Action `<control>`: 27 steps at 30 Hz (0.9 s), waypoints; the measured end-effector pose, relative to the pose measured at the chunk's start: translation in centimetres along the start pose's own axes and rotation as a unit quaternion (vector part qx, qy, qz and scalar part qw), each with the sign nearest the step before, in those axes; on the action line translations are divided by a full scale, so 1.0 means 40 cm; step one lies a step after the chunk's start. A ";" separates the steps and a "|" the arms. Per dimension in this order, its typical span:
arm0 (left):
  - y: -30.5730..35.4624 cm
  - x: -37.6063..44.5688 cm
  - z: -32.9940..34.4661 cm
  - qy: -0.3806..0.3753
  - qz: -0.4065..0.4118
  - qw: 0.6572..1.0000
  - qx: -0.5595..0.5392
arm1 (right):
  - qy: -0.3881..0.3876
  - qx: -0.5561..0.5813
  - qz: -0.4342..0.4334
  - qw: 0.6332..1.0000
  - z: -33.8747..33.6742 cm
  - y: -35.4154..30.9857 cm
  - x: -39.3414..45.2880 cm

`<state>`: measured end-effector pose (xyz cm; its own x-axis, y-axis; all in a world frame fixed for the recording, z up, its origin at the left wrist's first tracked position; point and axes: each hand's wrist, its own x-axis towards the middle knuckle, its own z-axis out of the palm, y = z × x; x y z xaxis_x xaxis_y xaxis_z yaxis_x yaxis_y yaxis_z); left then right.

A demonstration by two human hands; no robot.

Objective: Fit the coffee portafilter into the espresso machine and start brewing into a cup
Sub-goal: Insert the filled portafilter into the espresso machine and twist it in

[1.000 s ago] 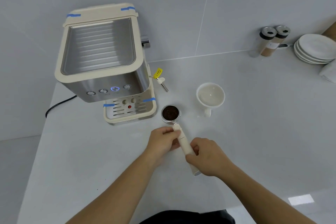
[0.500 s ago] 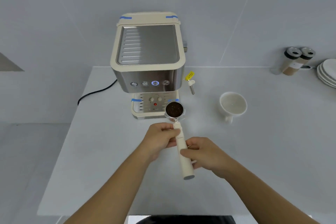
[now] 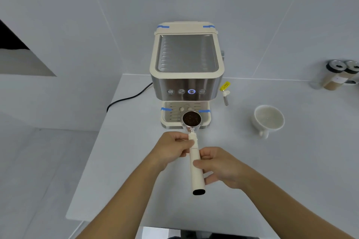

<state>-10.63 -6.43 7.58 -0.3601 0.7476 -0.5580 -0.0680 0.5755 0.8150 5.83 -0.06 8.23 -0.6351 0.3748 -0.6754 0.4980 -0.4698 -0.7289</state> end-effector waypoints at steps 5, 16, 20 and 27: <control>0.054 -0.043 -0.091 0.038 0.076 0.992 0.089 | 0.009 0.022 0.001 1.000 0.002 -0.010 0.019; 0.375 -0.070 -0.195 0.211 0.368 0.869 0.253 | 0.015 0.047 -0.001 0.999 -0.002 -0.044 0.073; 0.428 0.014 -0.183 0.142 0.362 0.845 0.368 | 0.022 0.061 -0.003 0.998 0.008 -0.069 0.093; 0.472 0.143 -0.169 0.054 0.332 0.789 0.515 | 0.020 0.066 -0.018 0.997 0.011 -0.102 0.117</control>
<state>-20.25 6.47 20.85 -0.0796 0.9968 0.0010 0.9403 0.0748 0.3321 0.57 3.25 8.11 -0.6262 0.4227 -0.6551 0.3920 -0.5557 -0.7332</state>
